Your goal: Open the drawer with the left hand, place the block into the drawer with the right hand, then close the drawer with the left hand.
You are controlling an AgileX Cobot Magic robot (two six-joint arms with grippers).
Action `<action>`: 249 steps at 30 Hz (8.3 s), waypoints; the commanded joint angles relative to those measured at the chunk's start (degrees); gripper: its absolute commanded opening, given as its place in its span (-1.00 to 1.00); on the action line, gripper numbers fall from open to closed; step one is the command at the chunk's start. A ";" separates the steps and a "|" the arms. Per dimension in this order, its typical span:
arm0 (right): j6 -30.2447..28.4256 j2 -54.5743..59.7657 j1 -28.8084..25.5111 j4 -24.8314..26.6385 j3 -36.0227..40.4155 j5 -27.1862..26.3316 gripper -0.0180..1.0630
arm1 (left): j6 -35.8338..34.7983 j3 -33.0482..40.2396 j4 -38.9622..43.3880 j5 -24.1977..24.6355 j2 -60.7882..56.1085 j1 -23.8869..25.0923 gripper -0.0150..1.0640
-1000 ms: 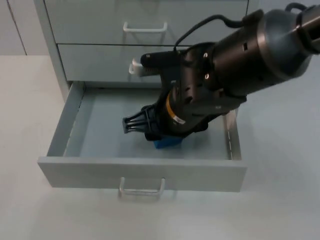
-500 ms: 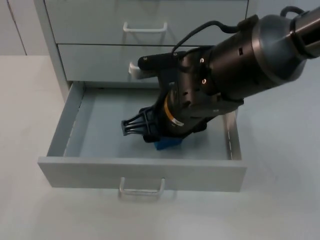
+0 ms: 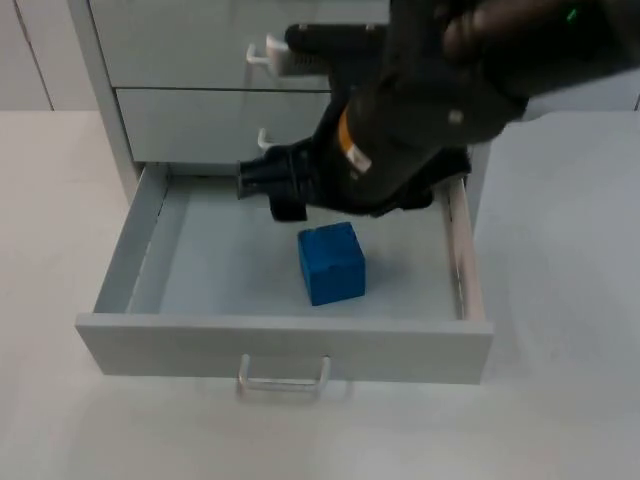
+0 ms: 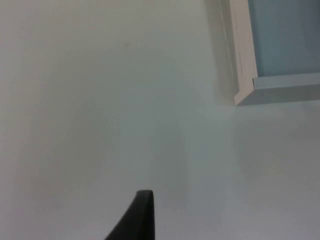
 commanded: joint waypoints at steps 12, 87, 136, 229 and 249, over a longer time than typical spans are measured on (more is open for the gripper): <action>-28.66 -9.97 0.21 21.63 0.13 15.01 0.33 | -0.50 0.22 -0.23 -0.71 -0.22 0.15 0.97; -54.69 -45.75 -39.50 32.87 35.28 20.40 0.33 | 0.77 0.22 -0.88 0.22 0.32 0.15 0.95; -52.98 -53.58 -39.50 31.62 35.28 17.38 0.33 | -33.80 -13.35 71.50 -11.27 52.18 -58.05 -0.97; -53.20 -53.58 -39.36 31.61 35.37 15.09 0.33 | -61.44 -36.40 99.07 -16.29 82.11 -29.80 -0.97; -53.20 -53.58 -39.36 31.61 35.37 14.78 0.33 | -62.66 -39.91 98.88 -11.36 83.59 -30.08 -0.97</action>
